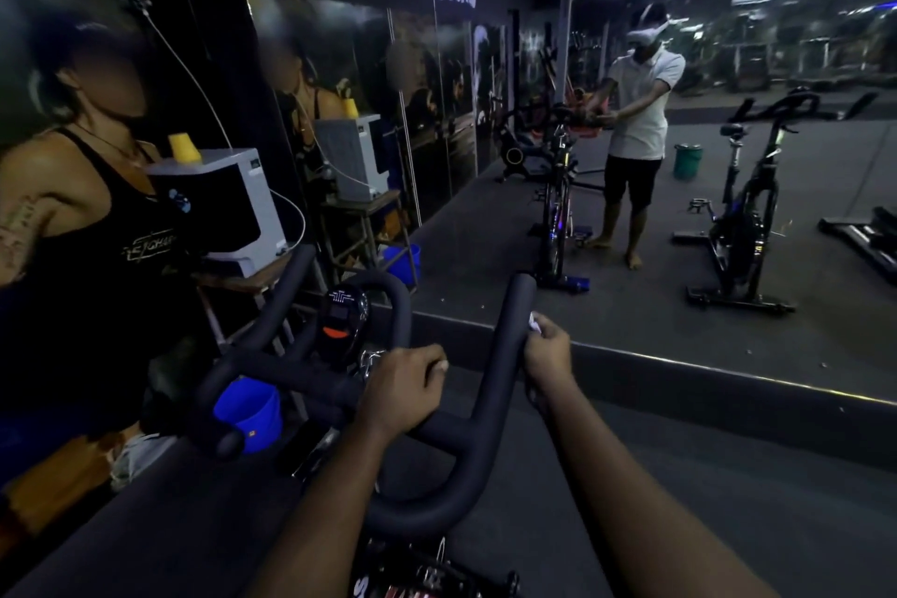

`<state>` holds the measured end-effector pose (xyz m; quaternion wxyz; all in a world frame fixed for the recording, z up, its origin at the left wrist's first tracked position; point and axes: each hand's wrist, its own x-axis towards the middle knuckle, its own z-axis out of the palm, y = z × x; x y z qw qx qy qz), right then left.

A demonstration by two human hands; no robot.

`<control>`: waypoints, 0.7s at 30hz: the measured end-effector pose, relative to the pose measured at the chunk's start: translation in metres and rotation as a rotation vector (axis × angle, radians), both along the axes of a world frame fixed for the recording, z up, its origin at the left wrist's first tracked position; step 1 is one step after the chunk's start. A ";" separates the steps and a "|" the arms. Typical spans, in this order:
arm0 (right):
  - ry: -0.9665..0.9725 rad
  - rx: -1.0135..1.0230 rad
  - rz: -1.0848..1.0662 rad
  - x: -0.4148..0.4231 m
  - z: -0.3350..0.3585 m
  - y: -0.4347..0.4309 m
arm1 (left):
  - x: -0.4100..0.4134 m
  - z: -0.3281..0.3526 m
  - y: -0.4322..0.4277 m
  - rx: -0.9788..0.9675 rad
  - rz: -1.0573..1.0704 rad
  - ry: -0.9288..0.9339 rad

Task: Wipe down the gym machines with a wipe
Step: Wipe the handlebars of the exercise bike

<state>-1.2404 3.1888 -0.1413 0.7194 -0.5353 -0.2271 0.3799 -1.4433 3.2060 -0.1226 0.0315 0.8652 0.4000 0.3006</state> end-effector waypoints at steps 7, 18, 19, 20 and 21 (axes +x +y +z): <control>-0.088 -0.043 -0.087 0.017 0.003 0.015 | -0.001 -0.015 0.010 0.081 -0.102 -0.084; -0.113 -0.025 -0.047 -0.029 -0.020 -0.032 | -0.001 -0.015 0.011 0.035 -0.224 -0.163; -0.126 -0.038 -0.037 -0.034 -0.025 -0.038 | -0.001 -0.015 0.011 0.031 -0.226 -0.167; -0.135 -0.057 -0.026 -0.039 -0.029 -0.045 | -0.001 -0.015 0.010 0.029 -0.227 -0.168; -0.138 -0.071 -0.009 -0.042 -0.032 -0.050 | -0.001 -0.015 0.010 0.029 -0.224 -0.164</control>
